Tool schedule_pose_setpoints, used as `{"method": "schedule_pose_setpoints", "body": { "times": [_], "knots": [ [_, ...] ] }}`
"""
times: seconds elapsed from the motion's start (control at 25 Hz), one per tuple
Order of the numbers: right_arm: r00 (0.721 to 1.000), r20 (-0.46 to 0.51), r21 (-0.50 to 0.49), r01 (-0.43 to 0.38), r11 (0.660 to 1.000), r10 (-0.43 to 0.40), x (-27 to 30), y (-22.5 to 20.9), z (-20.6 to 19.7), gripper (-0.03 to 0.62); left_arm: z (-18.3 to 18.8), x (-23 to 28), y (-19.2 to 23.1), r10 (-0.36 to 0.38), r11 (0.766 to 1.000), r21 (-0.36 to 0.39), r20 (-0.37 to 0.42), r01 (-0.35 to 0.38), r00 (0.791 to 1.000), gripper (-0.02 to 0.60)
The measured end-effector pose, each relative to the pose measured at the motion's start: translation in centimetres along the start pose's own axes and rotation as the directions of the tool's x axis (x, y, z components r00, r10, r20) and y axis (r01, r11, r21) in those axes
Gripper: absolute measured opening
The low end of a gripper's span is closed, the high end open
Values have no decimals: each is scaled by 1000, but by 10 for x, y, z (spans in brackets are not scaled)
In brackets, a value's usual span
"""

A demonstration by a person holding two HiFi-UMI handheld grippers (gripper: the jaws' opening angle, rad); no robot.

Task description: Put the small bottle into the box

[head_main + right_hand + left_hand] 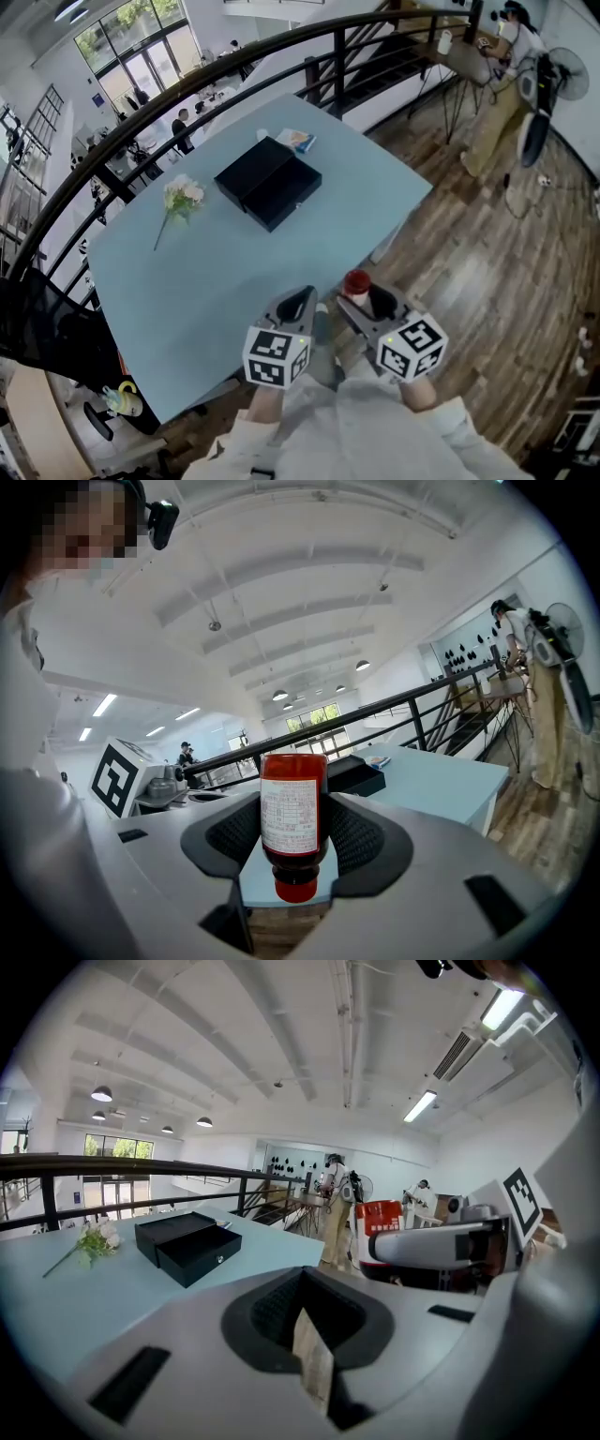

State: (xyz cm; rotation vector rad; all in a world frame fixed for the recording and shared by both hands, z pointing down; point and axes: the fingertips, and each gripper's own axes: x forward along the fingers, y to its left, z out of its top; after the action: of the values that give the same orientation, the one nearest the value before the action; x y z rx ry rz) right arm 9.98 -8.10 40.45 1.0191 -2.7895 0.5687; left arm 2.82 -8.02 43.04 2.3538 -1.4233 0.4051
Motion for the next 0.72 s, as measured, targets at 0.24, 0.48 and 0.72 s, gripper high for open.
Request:
{"method": "schedule_pose_setpoints", "body": {
  "times": [0.24, 0.48, 0.72],
  "knots": [
    [1000, -5, 8, 14, 1000, -14, 8, -20, 1, 209, 6, 24, 9, -10, 1000, -9, -3, 10, 1000, 2],
    [1000, -10, 22, 16, 1000, -16, 28, -50, 9, 209, 20, 56, 27, -11, 1000, -13, -1, 11, 1000, 2],
    [999, -44, 17, -17, 1000, 17, 69, -81, 30, 209, 44, 93, 56, 8, 999, -51, 6, -8, 1000, 2]
  ]
}}
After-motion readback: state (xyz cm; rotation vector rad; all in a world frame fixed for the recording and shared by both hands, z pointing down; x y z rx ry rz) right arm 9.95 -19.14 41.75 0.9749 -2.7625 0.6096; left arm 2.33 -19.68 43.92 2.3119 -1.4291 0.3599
